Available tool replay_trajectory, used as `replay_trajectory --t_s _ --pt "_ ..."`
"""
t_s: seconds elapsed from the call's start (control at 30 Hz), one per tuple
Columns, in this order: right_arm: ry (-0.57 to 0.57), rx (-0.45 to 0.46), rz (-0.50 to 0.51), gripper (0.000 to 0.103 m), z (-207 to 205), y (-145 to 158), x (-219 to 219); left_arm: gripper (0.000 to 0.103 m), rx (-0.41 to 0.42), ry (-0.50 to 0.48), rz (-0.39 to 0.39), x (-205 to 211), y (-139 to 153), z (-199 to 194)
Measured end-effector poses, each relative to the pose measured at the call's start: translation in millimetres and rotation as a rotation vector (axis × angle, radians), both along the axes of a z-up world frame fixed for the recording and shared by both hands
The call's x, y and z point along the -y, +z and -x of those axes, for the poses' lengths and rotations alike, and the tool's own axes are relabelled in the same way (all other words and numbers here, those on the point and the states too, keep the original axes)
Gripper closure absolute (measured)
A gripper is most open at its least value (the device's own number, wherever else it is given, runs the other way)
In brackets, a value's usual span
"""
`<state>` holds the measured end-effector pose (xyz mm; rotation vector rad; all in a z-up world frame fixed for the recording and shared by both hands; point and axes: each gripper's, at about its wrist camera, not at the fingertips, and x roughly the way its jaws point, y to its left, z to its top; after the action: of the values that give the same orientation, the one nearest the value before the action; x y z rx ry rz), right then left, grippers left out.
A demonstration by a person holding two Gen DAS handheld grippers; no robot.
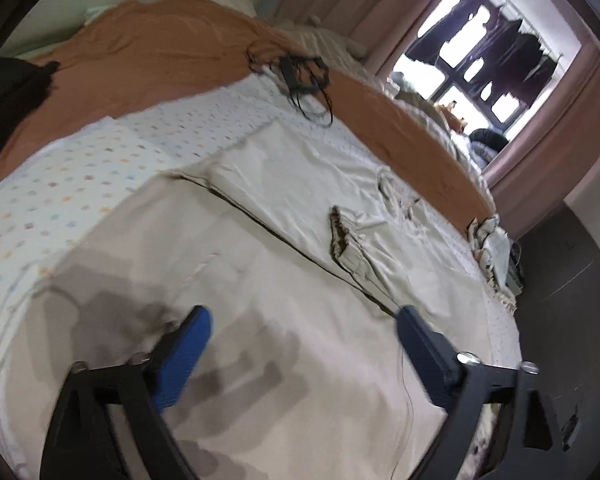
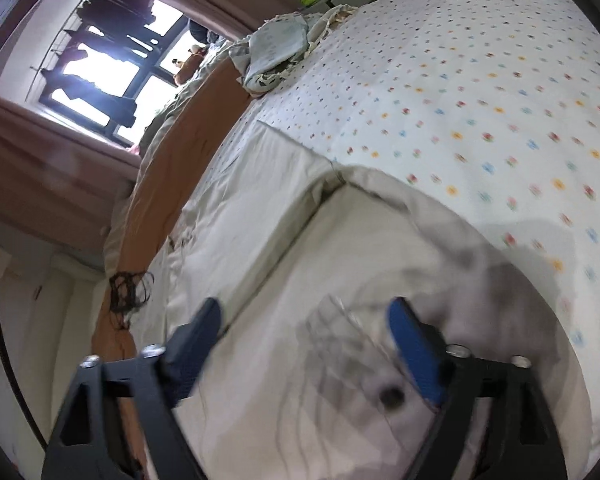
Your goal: Fold large clothes
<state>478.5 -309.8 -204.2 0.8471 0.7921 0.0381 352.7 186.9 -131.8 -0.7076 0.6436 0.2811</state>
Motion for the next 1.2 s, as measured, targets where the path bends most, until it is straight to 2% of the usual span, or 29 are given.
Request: replay_trajectory --t_s 0.13,0.3,0.5,0.7,0.87,1.0,1.2 --pt "-0.002 0.013 -0.003 0.000 40 -1 3 0.000 -0.004 0.013 -0.044 -1 15 38" --pt "0.006 0.041 -0.060 0.000 81 0 10 0.000 0.021 0.011 -0.099 -1 35 90" --pt "0.043 0.055 -0.107 0.000 112 8 14 0.000 0.047 0.010 -0.103 1 47 138" --pt "0.016 0.069 -0.011 0.000 148 26 17 0.000 0.110 0.056 -0.127 -3 58 187" --pt "0.008 0.089 0.027 0.000 170 40 27 0.000 0.131 0.092 -0.129 -11 60 216" --pt "0.017 0.095 0.063 0.000 188 44 34 0.000 0.151 0.098 -0.145 -12 58 236" --pt "-0.051 0.098 0.137 0.000 219 41 48 0.000 0.159 0.115 -0.140 -18 45 264"
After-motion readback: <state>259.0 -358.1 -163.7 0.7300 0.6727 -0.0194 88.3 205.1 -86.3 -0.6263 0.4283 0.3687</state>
